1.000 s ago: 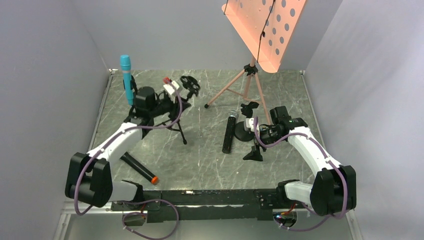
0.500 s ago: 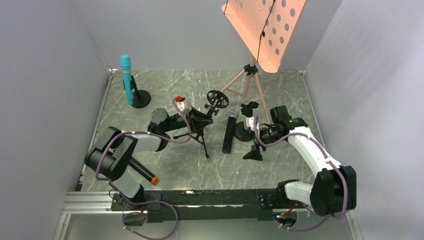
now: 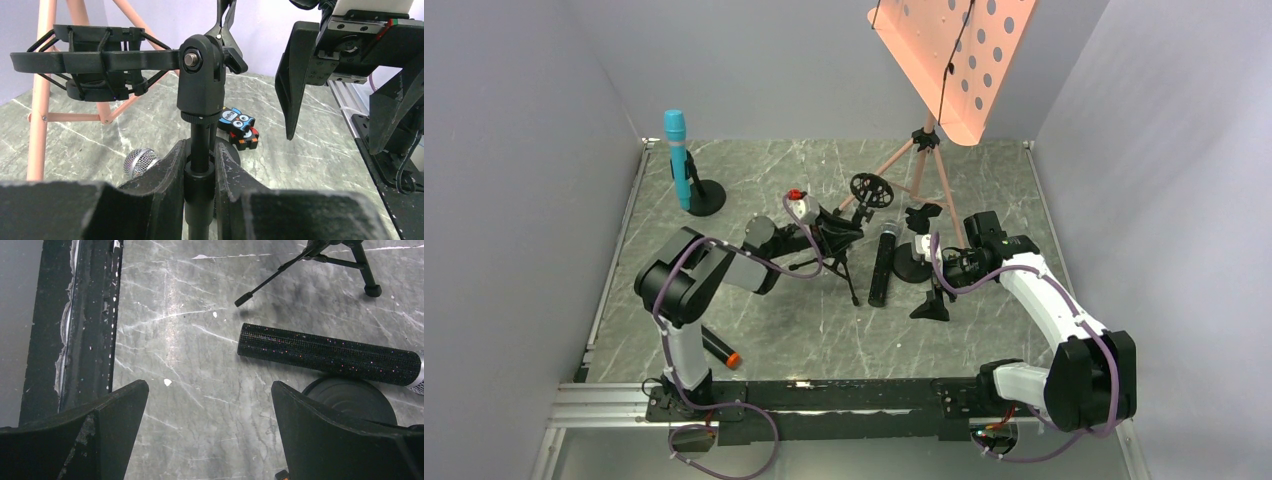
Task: Attach the microphones to the stand
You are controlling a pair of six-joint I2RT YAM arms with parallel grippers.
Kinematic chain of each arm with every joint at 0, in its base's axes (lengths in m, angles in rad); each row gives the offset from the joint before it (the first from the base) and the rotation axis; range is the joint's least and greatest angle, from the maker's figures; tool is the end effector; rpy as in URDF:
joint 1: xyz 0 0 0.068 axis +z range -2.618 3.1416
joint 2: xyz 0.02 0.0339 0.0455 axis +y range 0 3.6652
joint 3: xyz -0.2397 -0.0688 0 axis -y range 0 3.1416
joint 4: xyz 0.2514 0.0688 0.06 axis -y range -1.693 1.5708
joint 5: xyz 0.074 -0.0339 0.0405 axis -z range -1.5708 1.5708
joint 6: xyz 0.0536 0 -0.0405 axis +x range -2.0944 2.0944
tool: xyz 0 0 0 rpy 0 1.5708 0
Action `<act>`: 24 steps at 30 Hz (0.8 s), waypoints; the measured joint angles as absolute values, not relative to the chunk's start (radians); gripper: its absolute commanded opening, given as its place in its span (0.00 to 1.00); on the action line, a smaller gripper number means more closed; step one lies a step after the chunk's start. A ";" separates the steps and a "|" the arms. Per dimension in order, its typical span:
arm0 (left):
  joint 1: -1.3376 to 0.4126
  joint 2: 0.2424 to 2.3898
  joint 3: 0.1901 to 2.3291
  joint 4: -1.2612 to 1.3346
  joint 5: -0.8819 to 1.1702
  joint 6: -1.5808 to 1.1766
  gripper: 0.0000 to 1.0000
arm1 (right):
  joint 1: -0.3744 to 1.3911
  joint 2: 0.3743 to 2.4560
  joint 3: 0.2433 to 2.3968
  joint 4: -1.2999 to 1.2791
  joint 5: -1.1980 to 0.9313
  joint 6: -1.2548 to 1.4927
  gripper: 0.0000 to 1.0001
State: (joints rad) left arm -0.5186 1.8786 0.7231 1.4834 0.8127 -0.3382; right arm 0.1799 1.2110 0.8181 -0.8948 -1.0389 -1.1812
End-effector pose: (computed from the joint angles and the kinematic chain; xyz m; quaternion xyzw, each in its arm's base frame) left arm 0.2881 -0.2092 0.1718 0.3682 0.5037 -0.5196 0.5837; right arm 0.2073 0.0847 0.1999 -0.5952 0.6239 0.3723 0.3433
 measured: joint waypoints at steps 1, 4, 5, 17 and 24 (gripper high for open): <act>-0.519 1.879 0.720 1.486 0.807 -0.336 0.23 | 0.180 1.212 0.818 -0.895 -1.037 -1.181 1.00; -0.522 1.879 0.688 1.524 0.791 -0.327 0.36 | 0.180 1.214 0.818 -0.895 -1.031 -1.182 1.00; -0.523 1.879 0.677 1.536 0.788 -0.322 0.40 | 0.180 1.216 0.818 -0.895 -1.030 -1.182 1.00; -0.520 1.816 0.518 1.531 0.697 -0.220 0.73 | 0.180 1.223 0.818 -0.895 -1.028 -1.182 1.00; -0.513 1.623 0.424 1.418 0.553 -0.134 0.99 | 0.180 1.223 0.818 -0.895 -1.026 -1.182 1.00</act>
